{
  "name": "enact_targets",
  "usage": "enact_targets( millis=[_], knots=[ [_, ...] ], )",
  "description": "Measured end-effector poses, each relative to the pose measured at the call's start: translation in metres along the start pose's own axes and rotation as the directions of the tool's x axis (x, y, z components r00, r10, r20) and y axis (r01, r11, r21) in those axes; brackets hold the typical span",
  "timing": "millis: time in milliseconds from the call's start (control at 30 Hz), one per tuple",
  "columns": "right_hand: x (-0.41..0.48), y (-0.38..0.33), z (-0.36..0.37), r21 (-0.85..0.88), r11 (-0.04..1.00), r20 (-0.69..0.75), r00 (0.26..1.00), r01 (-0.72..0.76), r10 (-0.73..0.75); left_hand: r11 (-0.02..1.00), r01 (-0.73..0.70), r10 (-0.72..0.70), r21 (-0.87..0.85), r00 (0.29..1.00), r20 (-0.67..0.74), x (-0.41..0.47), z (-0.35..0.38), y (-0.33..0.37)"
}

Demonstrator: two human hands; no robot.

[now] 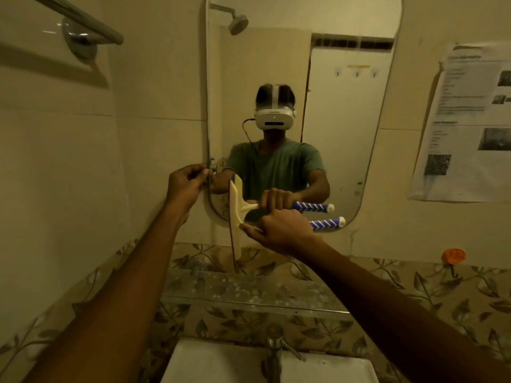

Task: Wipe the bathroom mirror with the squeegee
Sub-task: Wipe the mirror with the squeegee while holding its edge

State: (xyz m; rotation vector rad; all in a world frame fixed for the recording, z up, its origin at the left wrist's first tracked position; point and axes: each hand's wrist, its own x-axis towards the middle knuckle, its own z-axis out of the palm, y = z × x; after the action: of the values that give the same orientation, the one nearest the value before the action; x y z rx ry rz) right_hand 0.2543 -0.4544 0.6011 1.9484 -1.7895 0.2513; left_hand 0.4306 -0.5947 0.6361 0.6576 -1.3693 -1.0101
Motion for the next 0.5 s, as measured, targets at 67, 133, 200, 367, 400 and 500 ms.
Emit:
enact_targets(
  millis=[67, 133, 200, 367, 400, 500],
  knots=[
    [0.016, -0.009, -0.004, -0.018, 0.999, -0.022, 0.999, 0.030, -0.030, 1.000, 0.006, -0.006, 0.009, 1.000, 0.011, 0.001, -0.001, -0.001],
    [0.027, -0.015, -0.006, -0.043, 0.998, -0.025, 0.998, 0.053, -0.054, 0.999, 0.017, -0.018, 0.028, 1.000, 0.019, 0.003, -0.002, -0.001],
    [0.035, -0.016, -0.006, -0.109, 0.992, -0.053, 0.997, 0.058, -0.064, 0.999, 0.022, -0.023, 0.037, 1.000, 0.021, 0.003, -0.003, -0.001],
    [0.040, -0.012, 0.004, -0.148, 0.989, -0.044, 0.999, -0.008, 0.001, 0.999, 0.028, -0.028, 0.037, 1.000, 0.003, 0.002, -0.001, 0.000],
    [0.038, -0.011, 0.005, -0.122, 0.992, -0.049, 0.999, -0.022, 0.016, 0.999, 0.028, -0.027, 0.038, 1.000, -0.004, 0.002, 0.000, 0.000],
    [0.024, -0.003, 0.003, -0.064, 0.996, -0.042, 0.998, -0.058, 0.055, 0.999, 0.031, -0.031, 0.024, 1.000, 0.000, 0.002, 0.001, 0.000]
  ],
)
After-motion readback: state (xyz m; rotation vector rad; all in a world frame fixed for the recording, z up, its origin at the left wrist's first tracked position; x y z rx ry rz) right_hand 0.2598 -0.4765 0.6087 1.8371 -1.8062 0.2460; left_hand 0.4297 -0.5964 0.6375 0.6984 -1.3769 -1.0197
